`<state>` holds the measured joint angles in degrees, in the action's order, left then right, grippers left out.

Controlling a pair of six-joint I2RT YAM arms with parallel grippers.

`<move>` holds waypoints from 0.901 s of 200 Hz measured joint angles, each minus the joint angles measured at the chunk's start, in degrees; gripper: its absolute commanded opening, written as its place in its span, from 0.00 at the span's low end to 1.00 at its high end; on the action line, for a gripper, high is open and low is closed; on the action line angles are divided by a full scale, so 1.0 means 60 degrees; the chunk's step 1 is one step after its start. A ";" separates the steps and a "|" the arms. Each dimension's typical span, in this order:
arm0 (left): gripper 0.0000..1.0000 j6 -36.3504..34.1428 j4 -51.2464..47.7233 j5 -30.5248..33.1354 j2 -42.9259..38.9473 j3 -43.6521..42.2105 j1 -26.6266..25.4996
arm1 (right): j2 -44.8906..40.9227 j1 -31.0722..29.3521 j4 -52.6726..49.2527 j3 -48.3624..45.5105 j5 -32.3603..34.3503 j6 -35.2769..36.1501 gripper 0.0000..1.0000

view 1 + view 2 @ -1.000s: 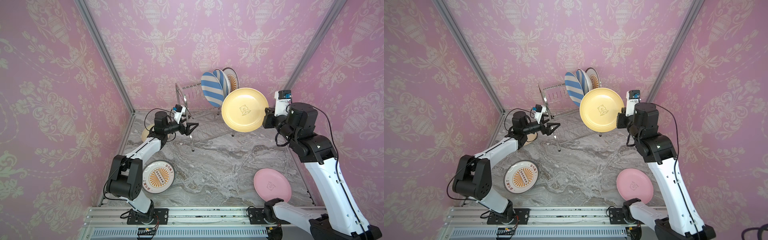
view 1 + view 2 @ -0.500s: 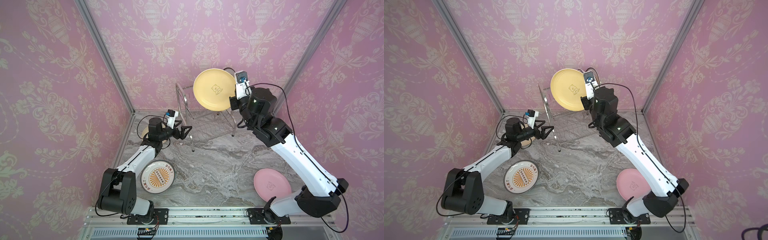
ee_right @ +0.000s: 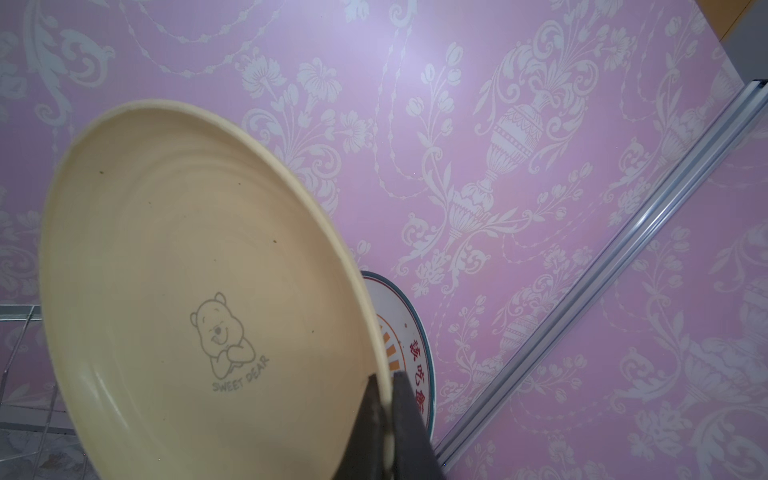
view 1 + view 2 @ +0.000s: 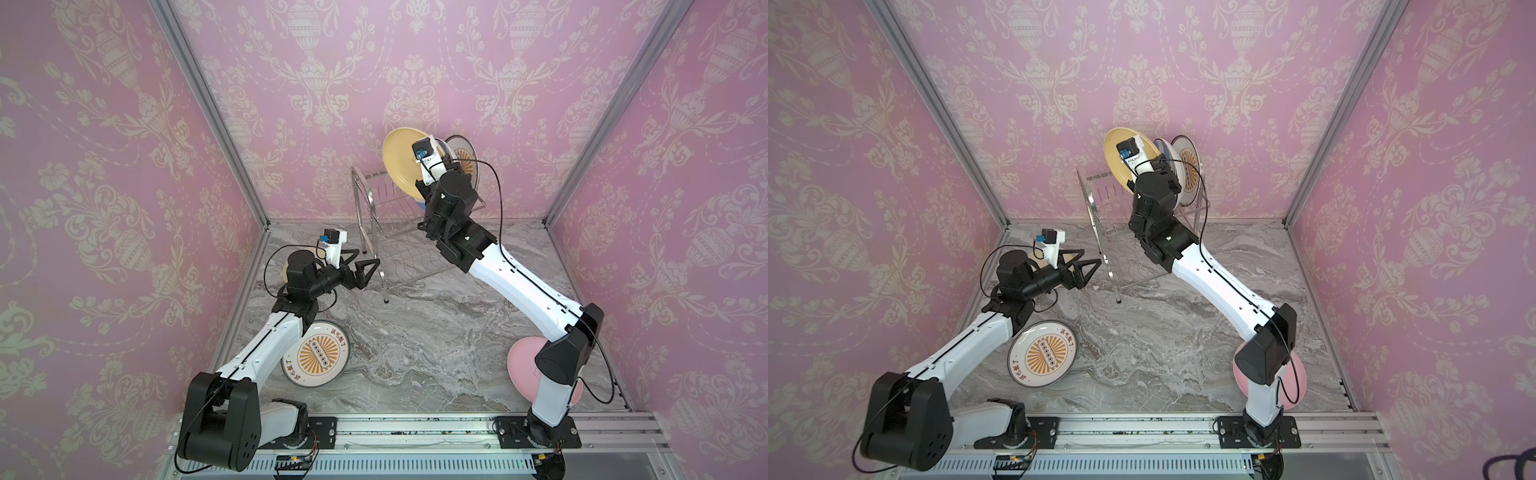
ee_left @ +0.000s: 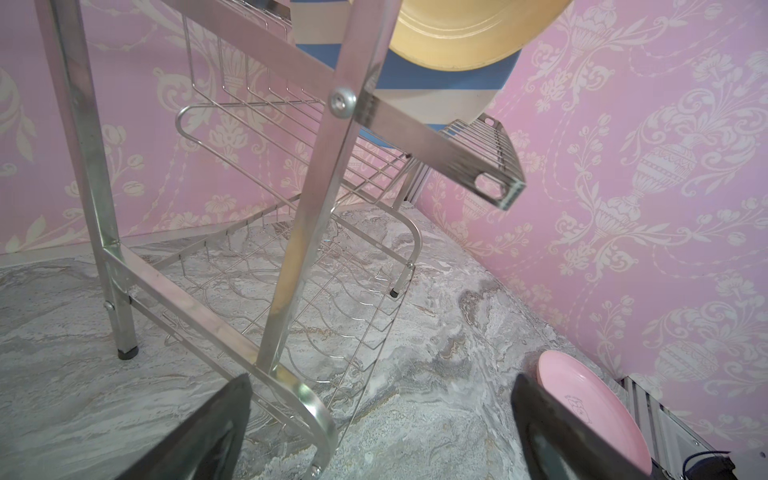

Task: Load the plates into the dish rack
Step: 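Lower the yellow bear plate into the rack slot beside the striped plates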

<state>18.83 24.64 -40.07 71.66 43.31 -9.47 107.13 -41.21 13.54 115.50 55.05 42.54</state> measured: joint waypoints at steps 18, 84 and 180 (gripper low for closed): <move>0.99 0.0106 0.0055 -0.0004 -0.0007 -0.0036 0.0000 | 0.0364 -0.0025 0.0346 0.0328 0.0197 0.0379 0.00; 0.99 0.0382 0.0331 -0.0007 -0.0004 -0.0459 0.0000 | 0.0783 -0.0076 0.0441 0.0831 0.0812 0.0750 0.00; 0.99 0.0470 0.0492 -0.0011 -0.0022 -0.0561 0.0000 | 0.3005 -0.0095 -0.0441 0.3260 0.1300 0.1096 0.00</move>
<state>21.65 27.59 -40.14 71.53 39.94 -9.47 125.16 -41.78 10.90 135.06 62.85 49.12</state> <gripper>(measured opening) 0.993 0.067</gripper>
